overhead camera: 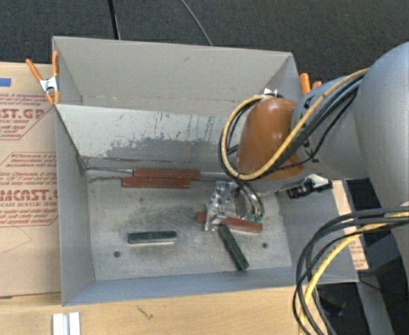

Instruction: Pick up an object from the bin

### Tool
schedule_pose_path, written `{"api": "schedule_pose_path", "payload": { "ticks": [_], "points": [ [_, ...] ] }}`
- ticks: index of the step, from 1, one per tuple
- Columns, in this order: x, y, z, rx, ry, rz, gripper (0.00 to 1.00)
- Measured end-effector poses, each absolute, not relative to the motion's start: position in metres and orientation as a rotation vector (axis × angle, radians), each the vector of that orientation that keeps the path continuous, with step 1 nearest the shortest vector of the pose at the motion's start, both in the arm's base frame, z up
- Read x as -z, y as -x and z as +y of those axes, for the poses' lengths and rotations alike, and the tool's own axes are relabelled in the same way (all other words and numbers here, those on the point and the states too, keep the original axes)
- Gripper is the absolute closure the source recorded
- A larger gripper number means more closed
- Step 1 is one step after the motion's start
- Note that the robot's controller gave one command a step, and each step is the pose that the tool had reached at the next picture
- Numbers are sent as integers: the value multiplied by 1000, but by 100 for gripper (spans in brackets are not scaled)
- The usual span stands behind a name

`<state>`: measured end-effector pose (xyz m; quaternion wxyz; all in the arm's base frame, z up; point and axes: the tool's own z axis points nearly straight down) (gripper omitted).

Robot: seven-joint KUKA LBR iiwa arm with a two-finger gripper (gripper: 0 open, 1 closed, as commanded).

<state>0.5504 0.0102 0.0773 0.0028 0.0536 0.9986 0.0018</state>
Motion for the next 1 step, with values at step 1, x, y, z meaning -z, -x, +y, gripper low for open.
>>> {"api": "schedule_pose_path", "payload": {
  "ticks": [1],
  "points": [
    [-230, -561, 8, -2, -193, 3131, 100]
  ]
}}
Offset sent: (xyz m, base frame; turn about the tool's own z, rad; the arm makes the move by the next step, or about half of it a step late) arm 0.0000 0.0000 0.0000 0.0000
